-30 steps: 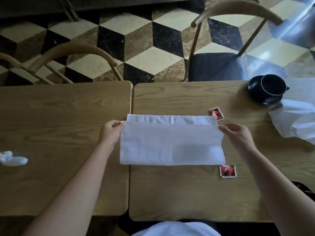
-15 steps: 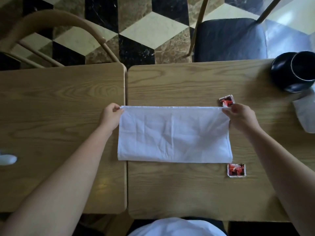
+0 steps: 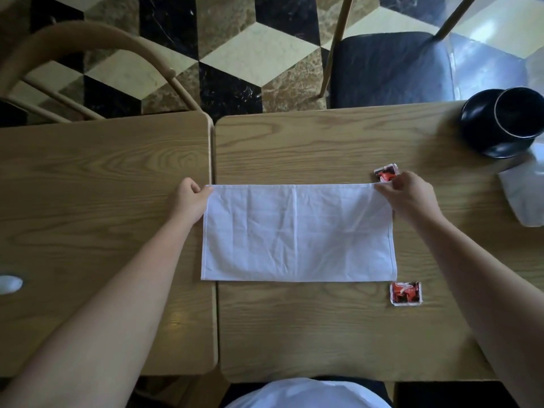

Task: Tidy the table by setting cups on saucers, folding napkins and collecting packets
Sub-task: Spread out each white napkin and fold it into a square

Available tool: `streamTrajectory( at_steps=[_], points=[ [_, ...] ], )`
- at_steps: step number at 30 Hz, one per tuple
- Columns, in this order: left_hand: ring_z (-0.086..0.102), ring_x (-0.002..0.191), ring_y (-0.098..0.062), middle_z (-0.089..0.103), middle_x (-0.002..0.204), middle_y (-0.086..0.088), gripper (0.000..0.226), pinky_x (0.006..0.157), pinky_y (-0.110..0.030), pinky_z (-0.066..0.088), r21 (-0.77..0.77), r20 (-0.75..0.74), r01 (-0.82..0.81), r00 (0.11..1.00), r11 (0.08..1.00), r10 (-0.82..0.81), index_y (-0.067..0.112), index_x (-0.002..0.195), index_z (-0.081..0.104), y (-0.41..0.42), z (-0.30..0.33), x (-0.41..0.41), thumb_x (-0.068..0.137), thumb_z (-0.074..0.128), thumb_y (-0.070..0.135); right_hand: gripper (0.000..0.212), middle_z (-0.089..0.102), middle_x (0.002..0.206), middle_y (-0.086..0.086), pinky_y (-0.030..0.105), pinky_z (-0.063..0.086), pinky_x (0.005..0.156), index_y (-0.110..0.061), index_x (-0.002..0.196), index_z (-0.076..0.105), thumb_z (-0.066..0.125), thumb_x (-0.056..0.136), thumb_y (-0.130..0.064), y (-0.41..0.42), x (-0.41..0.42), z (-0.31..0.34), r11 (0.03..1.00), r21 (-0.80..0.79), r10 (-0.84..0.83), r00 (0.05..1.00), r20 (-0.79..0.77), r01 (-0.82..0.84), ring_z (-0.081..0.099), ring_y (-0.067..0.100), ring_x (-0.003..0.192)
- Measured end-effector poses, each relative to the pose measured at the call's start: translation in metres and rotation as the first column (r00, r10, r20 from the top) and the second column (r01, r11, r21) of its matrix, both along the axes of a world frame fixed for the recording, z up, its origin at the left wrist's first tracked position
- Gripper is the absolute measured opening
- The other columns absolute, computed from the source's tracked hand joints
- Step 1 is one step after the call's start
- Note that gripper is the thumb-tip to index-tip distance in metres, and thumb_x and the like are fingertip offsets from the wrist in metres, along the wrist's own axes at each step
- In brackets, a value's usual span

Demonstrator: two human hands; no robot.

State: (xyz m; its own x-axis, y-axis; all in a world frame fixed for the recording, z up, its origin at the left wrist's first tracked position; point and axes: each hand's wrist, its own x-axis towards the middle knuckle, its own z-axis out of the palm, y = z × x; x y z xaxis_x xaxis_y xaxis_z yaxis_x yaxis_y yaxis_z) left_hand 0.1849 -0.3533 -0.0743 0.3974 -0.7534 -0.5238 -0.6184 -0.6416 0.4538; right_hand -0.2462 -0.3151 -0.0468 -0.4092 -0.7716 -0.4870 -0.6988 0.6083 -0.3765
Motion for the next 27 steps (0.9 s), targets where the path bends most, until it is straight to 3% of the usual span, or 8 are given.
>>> streamTrajectory(
  at_steps=[2, 4, 8, 10, 13, 18, 24, 27],
  points=[
    [0.054, 0.074, -0.03, 0.06, 0.081, -0.009, 0.03, 0.064, -0.037, 0.04, -0.057, 0.226, 0.063, 0.973, 0.996, -0.049, 0.015, 0.083, 0.044, 0.011, 0.015, -0.009, 0.089, 0.058, 0.04, 0.039, 0.062, 0.102, 0.011, 0.037, 0.044, 0.073, -0.009, 0.105, 0.059, 0.066, 0.088, -0.044, 0.008, 0.006, 0.005, 0.997, -0.075, -0.015, 0.995, -0.102, 0.007, 0.058, 0.033, 0.092],
    [0.056, 0.074, -0.032, 0.063, 0.084, -0.01, 0.025, 0.065, -0.04, 0.044, -0.122, 0.261, 0.168, 0.956, 0.978, -0.132, 0.014, 0.085, 0.047, 0.034, 0.029, -0.028, 0.092, 0.053, 0.037, 0.036, 0.06, 0.11, 0.011, 0.036, 0.042, 0.074, -0.011, 0.112, 0.056, 0.063, 0.091, -0.04, 0.025, 0.025, 0.012, 0.982, -0.187, 0.006, 0.994, -0.106, -0.026, 0.06, 0.034, 0.097],
    [0.06, 0.071, -0.02, 0.062, 0.08, 0.002, 0.014, 0.063, -0.036, 0.049, -0.093, -0.004, 0.478, 0.877, 0.873, -0.48, 0.021, 0.084, 0.054, 0.107, 0.04, -0.085, 0.094, 0.051, 0.031, 0.02, 0.064, 0.075, -0.011, 0.029, 0.038, 0.062, -0.018, 0.111, 0.059, 0.063, 0.095, -0.029, 0.074, 0.107, 0.017, 0.974, -0.028, 0.222, 0.936, 0.273, -0.223, 0.061, 0.017, 0.074],
    [0.06, 0.078, -0.015, 0.062, 0.089, 0.005, 0.008, 0.07, -0.033, 0.051, -0.085, -0.16, 0.509, 0.842, 0.857, -0.515, 0.022, 0.093, 0.059, 0.138, 0.036, -0.105, 0.093, 0.052, 0.026, 0.02, 0.069, 0.076, -0.005, 0.029, 0.043, 0.069, -0.014, 0.114, 0.06, 0.062, 0.094, -0.017, 0.1, 0.146, 0.013, 0.957, 0.023, 0.246, 0.853, 0.46, -0.288, 0.063, 0.017, 0.073],
    [0.061, 0.091, -0.019, 0.064, 0.101, -0.002, 0.013, 0.079, -0.033, 0.048, -0.04, -0.217, 0.458, 0.864, 0.888, -0.455, 0.015, 0.101, 0.062, 0.167, 0.023, -0.113, 0.093, 0.052, 0.013, 0.027, 0.074, 0.087, 0.001, 0.028, 0.048, 0.072, -0.013, 0.114, 0.064, 0.056, 0.088, -0.009, 0.125, 0.177, 0.005, 0.948, 0.101, 0.199, 0.808, 0.555, -0.302, 0.068, 0.019, 0.084],
    [0.06, 0.079, -0.02, 0.063, 0.086, 0.003, 0.008, 0.071, -0.035, 0.051, 0.02, -0.074, 0.461, 0.886, 0.887, -0.458, 0.019, 0.085, 0.058, 0.174, 0.019, -0.088, 0.089, 0.053, 0.014, 0.025, 0.076, 0.098, 0.009, 0.031, 0.052, 0.082, -0.01, 0.109, 0.07, 0.056, 0.088, -0.01, 0.139, 0.169, -0.005, 0.948, 0.119, 0.206, 0.856, 0.474, -0.294, 0.069, 0.025, 0.094],
    [0.055, 0.061, -0.019, 0.06, 0.066, 0.002, 0.017, 0.051, -0.027, 0.037, 0.096, 0.008, 0.307, 0.951, 0.947, -0.309, 0.017, 0.072, 0.055, 0.153, 0.018, -0.027, 0.089, 0.058, 0.017, 0.016, 0.076, 0.094, 0.01, 0.032, 0.051, 0.077, -0.009, 0.098, 0.074, 0.06, 0.089, -0.008, 0.142, 0.096, -0.007, 0.97, 0.142, 0.141, 0.935, 0.325, -0.196, 0.069, 0.027, 0.09],
    [0.05, 0.056, -0.014, 0.058, 0.063, 0.001, 0.019, 0.05, -0.027, 0.034, 0.122, 0.063, 0.259, 0.961, 0.958, -0.268, 0.015, 0.072, 0.054, 0.151, 0.018, -0.008, 0.09, 0.057, 0.018, 0.011, 0.074, 0.08, 0.003, 0.034, 0.054, 0.067, -0.017, 0.087, 0.071, 0.06, 0.087, -0.015, 0.147, 0.048, -0.001, 0.977, 0.157, 0.115, 0.979, 0.17, -0.142, 0.07, 0.028, 0.075]
  ],
)
